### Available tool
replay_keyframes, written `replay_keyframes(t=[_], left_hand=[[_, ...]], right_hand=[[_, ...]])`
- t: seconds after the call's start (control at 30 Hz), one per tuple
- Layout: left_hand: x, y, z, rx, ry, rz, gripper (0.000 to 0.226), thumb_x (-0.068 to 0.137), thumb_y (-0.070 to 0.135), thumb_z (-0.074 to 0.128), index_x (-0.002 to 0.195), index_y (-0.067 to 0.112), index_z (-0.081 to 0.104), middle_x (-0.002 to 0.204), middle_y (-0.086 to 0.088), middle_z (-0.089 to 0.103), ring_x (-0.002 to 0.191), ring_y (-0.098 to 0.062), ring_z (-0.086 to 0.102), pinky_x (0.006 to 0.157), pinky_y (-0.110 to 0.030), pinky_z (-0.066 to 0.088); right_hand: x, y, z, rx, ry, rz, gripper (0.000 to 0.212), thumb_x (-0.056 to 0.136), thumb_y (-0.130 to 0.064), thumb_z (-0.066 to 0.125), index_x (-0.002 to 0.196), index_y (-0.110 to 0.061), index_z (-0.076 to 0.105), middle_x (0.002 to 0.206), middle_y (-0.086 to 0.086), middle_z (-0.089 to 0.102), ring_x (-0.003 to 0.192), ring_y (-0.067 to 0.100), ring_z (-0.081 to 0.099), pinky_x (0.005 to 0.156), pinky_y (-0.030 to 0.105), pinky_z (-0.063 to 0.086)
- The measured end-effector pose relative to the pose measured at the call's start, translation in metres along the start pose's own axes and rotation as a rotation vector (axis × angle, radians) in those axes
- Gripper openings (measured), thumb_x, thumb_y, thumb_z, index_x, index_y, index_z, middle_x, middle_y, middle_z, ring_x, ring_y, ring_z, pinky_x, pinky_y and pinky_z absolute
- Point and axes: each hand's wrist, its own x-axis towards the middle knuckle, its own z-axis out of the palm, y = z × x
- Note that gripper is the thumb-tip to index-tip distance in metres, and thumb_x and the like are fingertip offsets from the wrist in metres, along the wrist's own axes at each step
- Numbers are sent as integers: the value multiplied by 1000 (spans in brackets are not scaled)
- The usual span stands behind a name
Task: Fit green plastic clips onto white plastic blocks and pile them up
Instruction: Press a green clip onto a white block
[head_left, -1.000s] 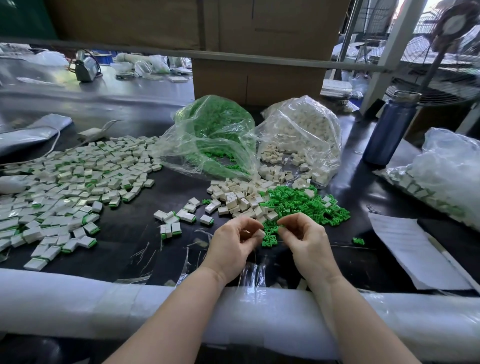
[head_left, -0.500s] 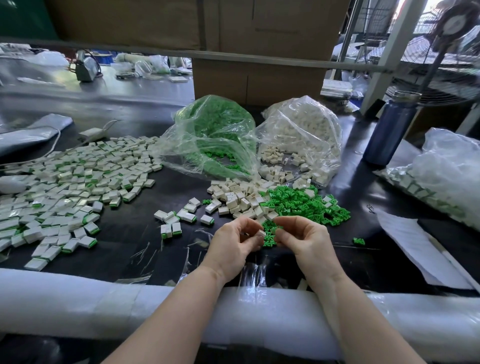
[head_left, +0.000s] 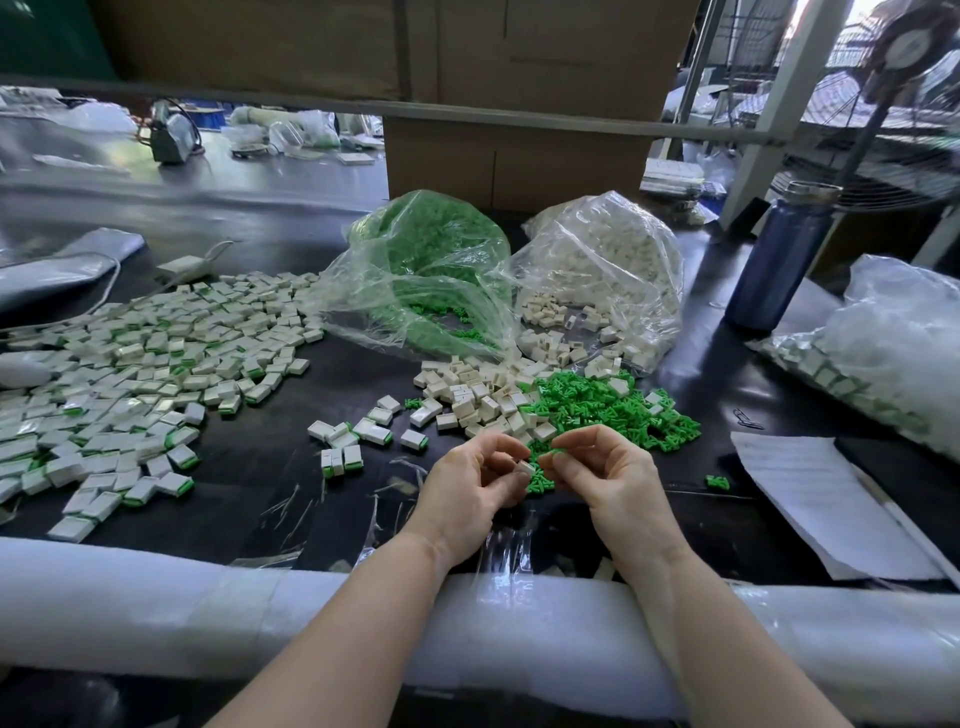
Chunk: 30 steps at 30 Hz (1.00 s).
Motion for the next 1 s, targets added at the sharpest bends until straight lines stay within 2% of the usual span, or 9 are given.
replay_keyframes(t=[0.07, 0.13, 0.3, 0.4, 0.5, 0.8, 1.0], left_hand=[[0, 0, 0, -7, -1, -2, 18, 85, 6, 64, 84, 23, 61, 79, -1, 64, 72, -10, 64, 73, -20, 55], [0, 0, 0, -8, -3, -5, 17, 84, 5, 65, 84, 22, 62, 79, -2, 65, 73, -11, 64, 74, -21, 55], [0, 0, 1, -18, -20, 4, 15, 85, 6, 64, 84, 22, 64, 77, -1, 63, 70, -8, 62, 72, -19, 54], [0, 1, 2, -44, -27, 11, 17, 85, 4, 63, 88, 20, 65, 77, 0, 61, 67, -4, 61, 68, -15, 52], [0, 0, 1, -41, -13, 8, 14, 84, 4, 64, 87, 18, 62, 80, -2, 64, 69, -8, 63, 70, -17, 53], [1, -2, 0, -42, -2, 13, 15, 81, 7, 68, 81, 22, 67, 78, -3, 68, 70, -10, 64, 72, -22, 55], [1, -1, 0, -55, 21, 3, 15, 81, 3, 68, 82, 18, 67, 76, -2, 68, 68, -10, 65, 68, -20, 54]], right_hand=[[1, 0, -1, -51, 8, -31, 12, 82, 4, 64, 81, -8, 64, 83, 10, 69, 79, 12, 65, 76, 20, 54], [1, 1, -3, -115, 10, -60, 11, 81, 1, 66, 80, -9, 65, 76, 1, 67, 74, 5, 61, 74, 16, 50], [1, 3, -4, -36, 1, -30, 16, 82, 3, 65, 82, -12, 69, 68, -7, 66, 65, 0, 59, 65, 12, 48], [1, 5, -4, 13, 8, 14, 16, 81, 3, 66, 78, -12, 66, 64, -5, 67, 63, 7, 62, 63, 18, 52], [2, 6, -4, 46, 16, 49, 16, 80, 4, 67, 75, -11, 64, 64, 0, 68, 65, 13, 65, 64, 23, 56], [1, 4, -2, -88, -21, 31, 15, 78, 0, 70, 72, -13, 66, 59, -4, 65, 57, 5, 59, 57, 18, 50], [0, 2, -2, -144, -55, 15, 12, 78, 2, 69, 73, -7, 64, 62, 2, 62, 55, 8, 55, 55, 20, 49]])
